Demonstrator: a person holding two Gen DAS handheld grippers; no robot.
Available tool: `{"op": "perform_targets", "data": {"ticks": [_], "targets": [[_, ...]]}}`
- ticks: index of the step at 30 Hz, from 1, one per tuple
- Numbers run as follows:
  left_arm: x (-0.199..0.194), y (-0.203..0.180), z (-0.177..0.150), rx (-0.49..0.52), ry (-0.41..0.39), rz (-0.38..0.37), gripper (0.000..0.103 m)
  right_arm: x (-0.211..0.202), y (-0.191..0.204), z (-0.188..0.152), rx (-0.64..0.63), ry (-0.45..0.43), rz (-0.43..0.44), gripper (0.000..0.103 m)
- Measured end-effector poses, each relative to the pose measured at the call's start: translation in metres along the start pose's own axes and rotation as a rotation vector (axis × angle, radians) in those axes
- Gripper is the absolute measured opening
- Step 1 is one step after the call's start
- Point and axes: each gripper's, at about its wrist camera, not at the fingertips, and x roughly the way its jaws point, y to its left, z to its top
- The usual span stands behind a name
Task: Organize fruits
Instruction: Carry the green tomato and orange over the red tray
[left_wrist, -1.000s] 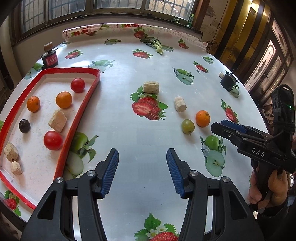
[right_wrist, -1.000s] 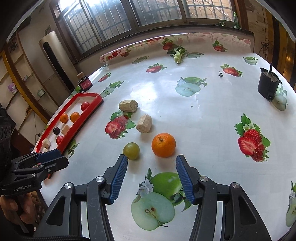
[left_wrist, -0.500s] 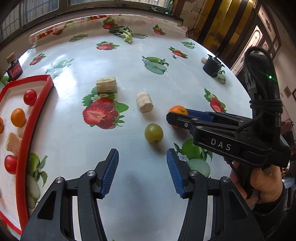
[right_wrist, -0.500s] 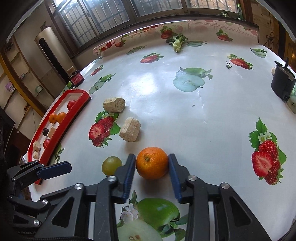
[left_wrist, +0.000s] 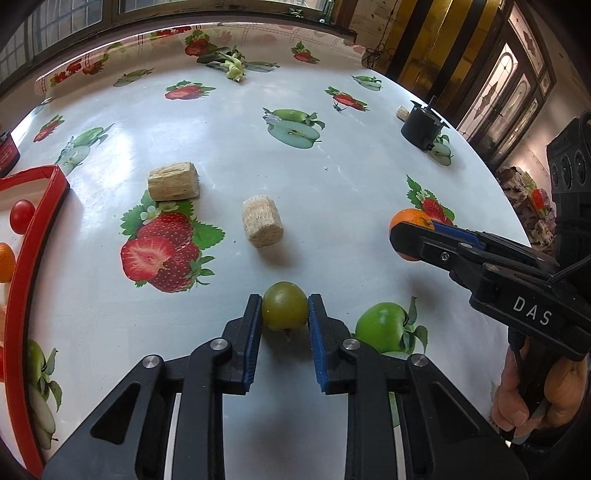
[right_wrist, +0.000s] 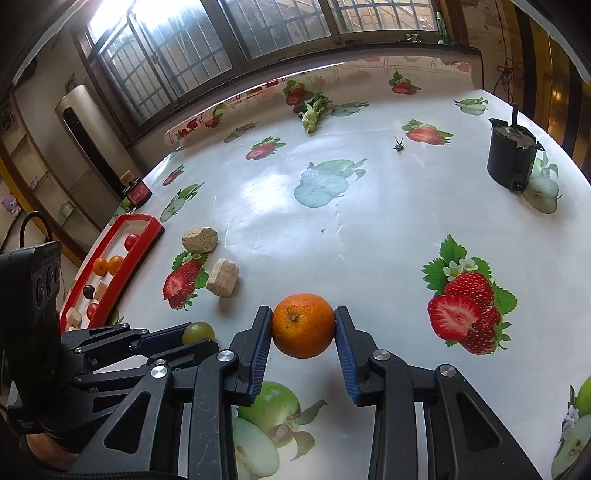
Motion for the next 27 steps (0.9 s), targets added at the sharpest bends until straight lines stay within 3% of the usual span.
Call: {"op": "perform_targets", "data": {"ticks": [27], "targets": [[-0.063,0.057,-0.028,-0.122,-0.095,0.091,0.022,0.005,0.081,-0.010,-0.131,0.026,0.074,0.035]]}}
